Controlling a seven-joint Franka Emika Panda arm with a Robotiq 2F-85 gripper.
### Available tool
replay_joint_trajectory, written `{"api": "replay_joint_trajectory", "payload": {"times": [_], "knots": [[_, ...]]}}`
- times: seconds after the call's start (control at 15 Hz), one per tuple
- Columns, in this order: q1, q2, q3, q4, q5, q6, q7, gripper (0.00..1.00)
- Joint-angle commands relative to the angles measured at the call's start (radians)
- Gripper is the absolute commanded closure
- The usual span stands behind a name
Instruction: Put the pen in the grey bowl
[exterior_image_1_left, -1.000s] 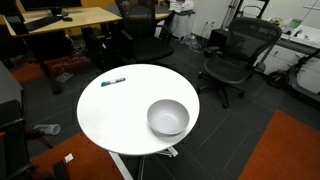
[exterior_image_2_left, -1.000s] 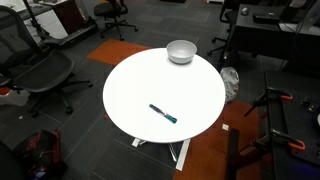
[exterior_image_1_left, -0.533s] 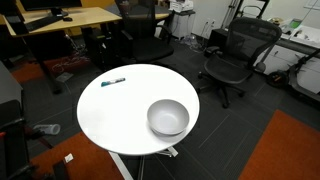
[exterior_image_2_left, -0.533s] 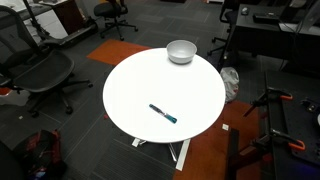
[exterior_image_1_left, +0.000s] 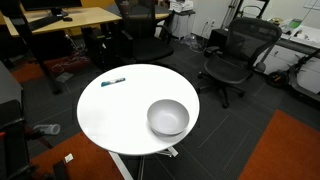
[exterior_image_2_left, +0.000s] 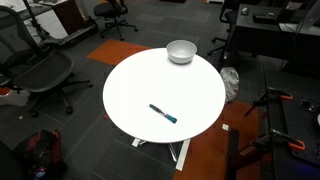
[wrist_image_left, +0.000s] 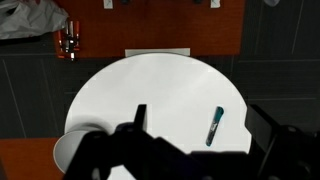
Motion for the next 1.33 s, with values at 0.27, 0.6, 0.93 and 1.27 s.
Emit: {"api": "replay_joint_trajectory", "payload": {"times": [0.27, 0.6, 0.93, 1.27], "knots": [[0.024, 0.189, 0.048, 0.044, 0.027, 0.145, 0.045, 0.0], [0.037, 0.337, 0.114, 0.07, 0.015, 0.323, 0.196, 0.0], [0.056, 0.507, 0.151, 0.119, 0.001, 0.468, 0.306, 0.0], [0.079, 0.689, 0.132, 0.2, 0.004, 0.604, 0.284, 0.0]]}}
